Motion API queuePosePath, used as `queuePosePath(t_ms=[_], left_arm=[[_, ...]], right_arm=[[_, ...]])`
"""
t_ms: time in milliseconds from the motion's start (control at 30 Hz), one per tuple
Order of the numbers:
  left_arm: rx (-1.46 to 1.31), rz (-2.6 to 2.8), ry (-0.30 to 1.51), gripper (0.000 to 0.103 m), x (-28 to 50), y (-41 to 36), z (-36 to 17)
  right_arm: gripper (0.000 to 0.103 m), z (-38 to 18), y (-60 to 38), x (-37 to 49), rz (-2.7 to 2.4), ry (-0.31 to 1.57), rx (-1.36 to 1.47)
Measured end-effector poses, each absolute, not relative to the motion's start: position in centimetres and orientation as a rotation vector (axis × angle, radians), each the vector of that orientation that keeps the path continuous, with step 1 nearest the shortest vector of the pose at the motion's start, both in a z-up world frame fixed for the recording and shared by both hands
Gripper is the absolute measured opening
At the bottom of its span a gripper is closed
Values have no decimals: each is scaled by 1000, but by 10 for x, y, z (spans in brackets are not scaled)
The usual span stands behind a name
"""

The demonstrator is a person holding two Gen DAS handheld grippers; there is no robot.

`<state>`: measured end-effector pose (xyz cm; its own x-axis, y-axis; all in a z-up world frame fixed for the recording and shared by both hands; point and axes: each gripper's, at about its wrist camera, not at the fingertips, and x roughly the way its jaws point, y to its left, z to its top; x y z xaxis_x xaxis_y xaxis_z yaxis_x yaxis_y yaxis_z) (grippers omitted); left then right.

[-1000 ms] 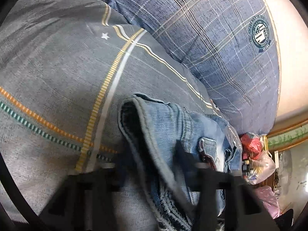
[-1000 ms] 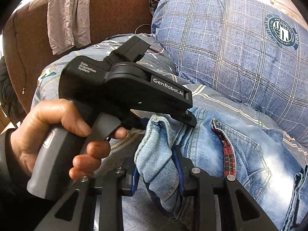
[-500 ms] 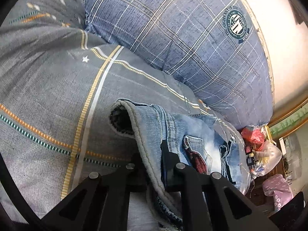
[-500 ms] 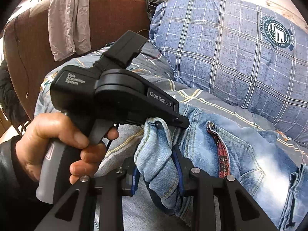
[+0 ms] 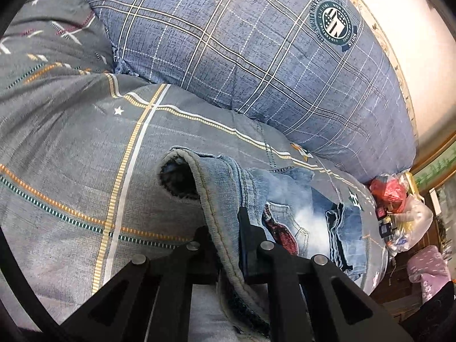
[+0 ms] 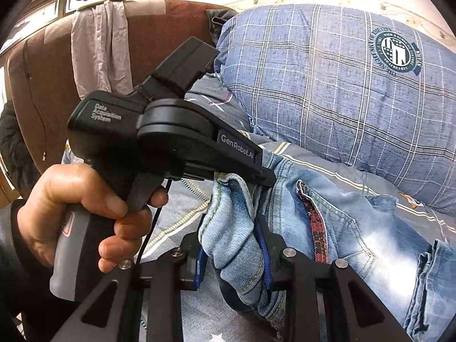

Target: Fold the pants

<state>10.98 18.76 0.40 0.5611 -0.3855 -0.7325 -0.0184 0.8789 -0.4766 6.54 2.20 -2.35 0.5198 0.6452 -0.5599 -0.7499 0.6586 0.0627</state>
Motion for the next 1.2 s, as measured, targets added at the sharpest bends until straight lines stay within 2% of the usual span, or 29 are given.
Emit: queuePosePath(t_ms=[767,1200], left_arm=[[-108,-132,830,10,91,90,61],[-76,-141,821,10,89,68,67]], right_arm=[[31,-5,-50,62,812,541,-35],[31,1,-74,61,782,539,6]])
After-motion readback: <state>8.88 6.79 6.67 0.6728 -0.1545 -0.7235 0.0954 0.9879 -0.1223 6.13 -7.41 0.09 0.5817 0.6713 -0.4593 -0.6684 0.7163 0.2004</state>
